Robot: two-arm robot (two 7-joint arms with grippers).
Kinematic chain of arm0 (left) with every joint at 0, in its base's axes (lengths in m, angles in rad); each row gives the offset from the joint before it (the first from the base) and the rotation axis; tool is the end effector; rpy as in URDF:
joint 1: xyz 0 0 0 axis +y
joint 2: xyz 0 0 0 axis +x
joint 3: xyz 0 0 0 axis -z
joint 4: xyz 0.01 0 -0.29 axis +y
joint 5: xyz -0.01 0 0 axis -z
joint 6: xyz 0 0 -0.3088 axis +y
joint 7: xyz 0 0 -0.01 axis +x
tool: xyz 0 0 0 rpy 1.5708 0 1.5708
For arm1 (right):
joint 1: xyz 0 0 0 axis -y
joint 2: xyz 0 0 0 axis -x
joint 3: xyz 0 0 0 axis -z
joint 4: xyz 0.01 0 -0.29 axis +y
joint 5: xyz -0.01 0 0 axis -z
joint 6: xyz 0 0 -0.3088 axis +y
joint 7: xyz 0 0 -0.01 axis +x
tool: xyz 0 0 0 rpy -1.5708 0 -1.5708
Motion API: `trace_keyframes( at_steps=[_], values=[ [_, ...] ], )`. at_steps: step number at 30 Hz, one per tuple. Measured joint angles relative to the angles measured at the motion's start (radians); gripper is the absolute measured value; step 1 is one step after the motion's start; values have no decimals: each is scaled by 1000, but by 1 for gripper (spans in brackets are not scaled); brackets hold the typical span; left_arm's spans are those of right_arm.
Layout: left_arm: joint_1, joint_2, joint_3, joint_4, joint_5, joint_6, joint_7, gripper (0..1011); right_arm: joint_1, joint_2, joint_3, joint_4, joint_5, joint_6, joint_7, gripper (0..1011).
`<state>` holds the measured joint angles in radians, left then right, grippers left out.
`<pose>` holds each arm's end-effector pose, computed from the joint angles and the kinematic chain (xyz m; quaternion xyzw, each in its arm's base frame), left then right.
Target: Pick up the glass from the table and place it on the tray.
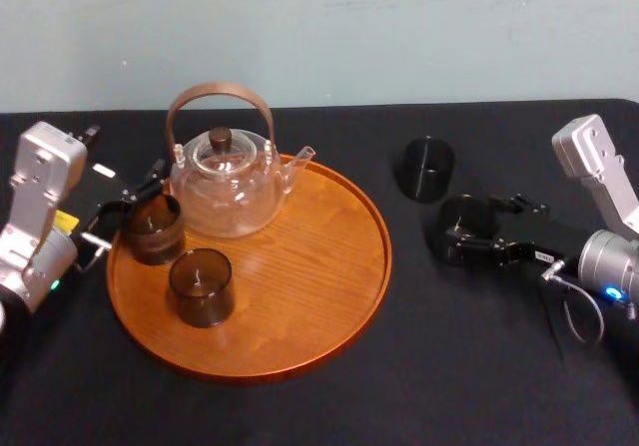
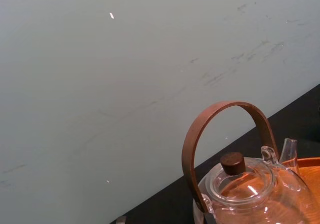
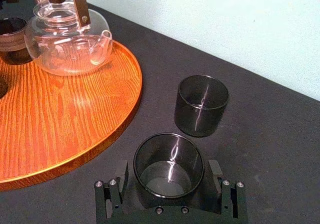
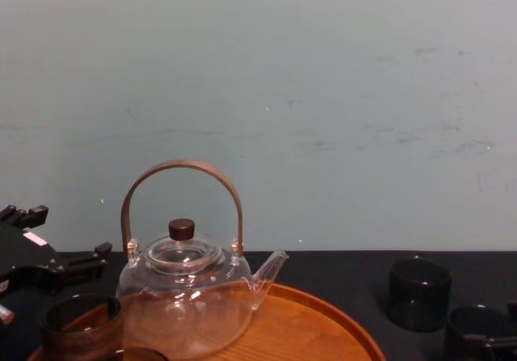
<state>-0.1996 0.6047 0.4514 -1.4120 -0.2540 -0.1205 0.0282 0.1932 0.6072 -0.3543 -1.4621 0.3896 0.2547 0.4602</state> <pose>0.3581 0.0827 -0.3022 0.1415 -0.1324 0.5799 0.7913 0.3646 -0.0988 -0.2766 -0.2055 0.0620 -0.4273 0.8783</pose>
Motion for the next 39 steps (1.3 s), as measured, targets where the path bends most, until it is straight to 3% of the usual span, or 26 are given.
trace_keyframes(
  at_steps=[15, 25, 32, 39],
  values=[
    [0, 0, 0, 0, 0, 0, 0, 1001, 38, -29, -22, 46, -21, 9, 5, 1002],
    [0, 0, 0, 0, 0, 0, 0, 1001, 38, -28, -21, 46, -21, 9, 5, 1002],
    [0, 0, 0, 0, 0, 0, 0, 1001, 37, -28, -20, 46, -19, 9, 5, 900],
    [0, 0, 0, 0, 0, 0, 0, 1001, 37, -27, -20, 45, -17, 9, 5, 900]
  ],
)
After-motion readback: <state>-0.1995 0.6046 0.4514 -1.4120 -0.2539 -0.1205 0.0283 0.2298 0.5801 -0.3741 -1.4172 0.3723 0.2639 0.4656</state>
